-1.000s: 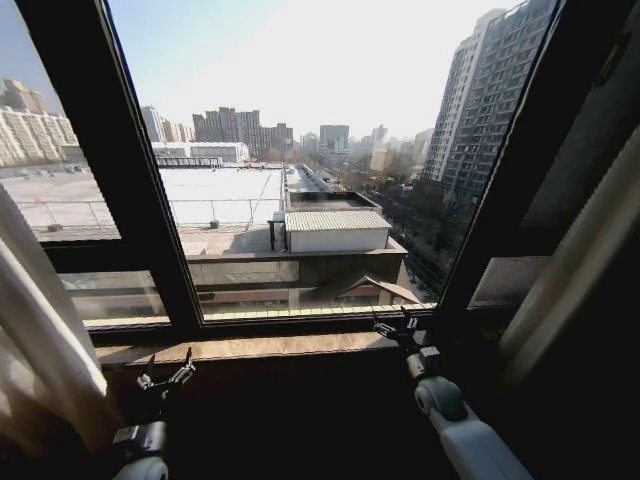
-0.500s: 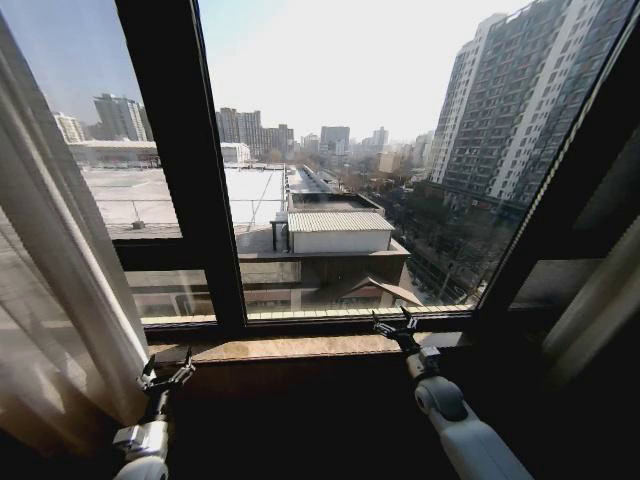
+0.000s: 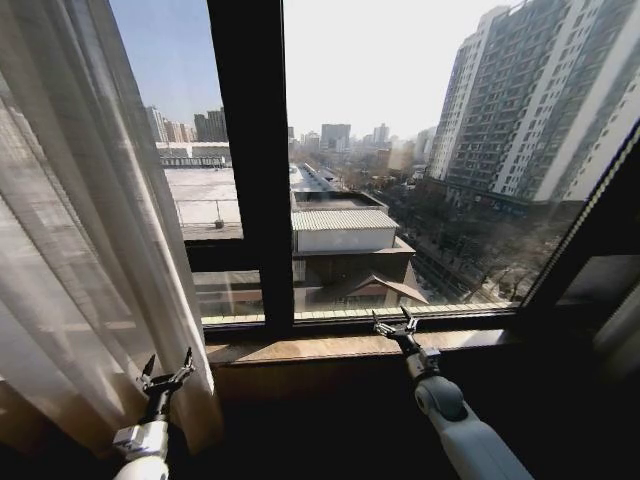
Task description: Open the curtains by pulling them apart, changing their state from closed to fully open.
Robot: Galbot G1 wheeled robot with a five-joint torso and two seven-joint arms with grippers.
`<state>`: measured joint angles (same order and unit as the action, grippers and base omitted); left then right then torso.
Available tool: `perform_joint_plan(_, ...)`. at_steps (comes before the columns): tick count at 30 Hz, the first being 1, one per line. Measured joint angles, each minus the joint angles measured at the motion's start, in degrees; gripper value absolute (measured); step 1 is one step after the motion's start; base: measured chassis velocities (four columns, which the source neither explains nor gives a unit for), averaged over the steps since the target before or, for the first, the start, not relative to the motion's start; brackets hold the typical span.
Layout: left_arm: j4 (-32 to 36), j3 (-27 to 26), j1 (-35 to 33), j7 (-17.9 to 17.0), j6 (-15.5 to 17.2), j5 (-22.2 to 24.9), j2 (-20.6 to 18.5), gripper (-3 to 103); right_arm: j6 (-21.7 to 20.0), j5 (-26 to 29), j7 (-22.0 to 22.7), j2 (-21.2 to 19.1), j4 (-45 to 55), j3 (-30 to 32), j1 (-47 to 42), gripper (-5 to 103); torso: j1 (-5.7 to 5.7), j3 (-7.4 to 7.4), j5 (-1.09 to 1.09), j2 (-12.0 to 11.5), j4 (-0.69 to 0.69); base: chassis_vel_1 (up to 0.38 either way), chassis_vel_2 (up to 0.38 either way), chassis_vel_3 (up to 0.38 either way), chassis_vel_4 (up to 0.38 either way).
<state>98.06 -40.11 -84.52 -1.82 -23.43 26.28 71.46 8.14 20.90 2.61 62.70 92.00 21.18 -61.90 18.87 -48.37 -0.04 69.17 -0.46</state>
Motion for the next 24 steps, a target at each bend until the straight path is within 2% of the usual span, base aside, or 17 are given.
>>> perform_joint_plan(6,0.00,0.00,0.00,-0.07,0.00,0.00,-0.01,100,0.00,0.00,0.00,0.01,0.01,0.00,0.01,100,0.02,-0.01,0.00,-0.02,0.01,0.126,0.101,-0.068,-0.102)
perform_joint_plan(10,0.00,0.04,0.00,-0.06,0.00,0.00,0.02,100,0.00,0.00,0.00,-0.02,-0.01,0.02,0.01,100,0.01,-0.01,0.08,-0.01,-0.02,-0.044,-0.033,0.028,0.034)
perform_joint_plan(20,0.00,0.02,0.00,-0.04,0.00,0.00,0.00,100,0.00,0.00,0.00,-0.01,0.00,0.01,0.00,100,0.01,-0.01,-0.01,-0.01,0.00,-0.032,-0.050,0.031,0.037)
perform_joint_plan(24,0.00,0.02,0.00,-0.03,0.00,0.00,0.00,100,0.00,0.00,0.00,-0.01,0.00,0.01,0.00,100,0.01,-0.01,0.02,-0.01,0.00,-0.057,-0.049,0.045,0.052)
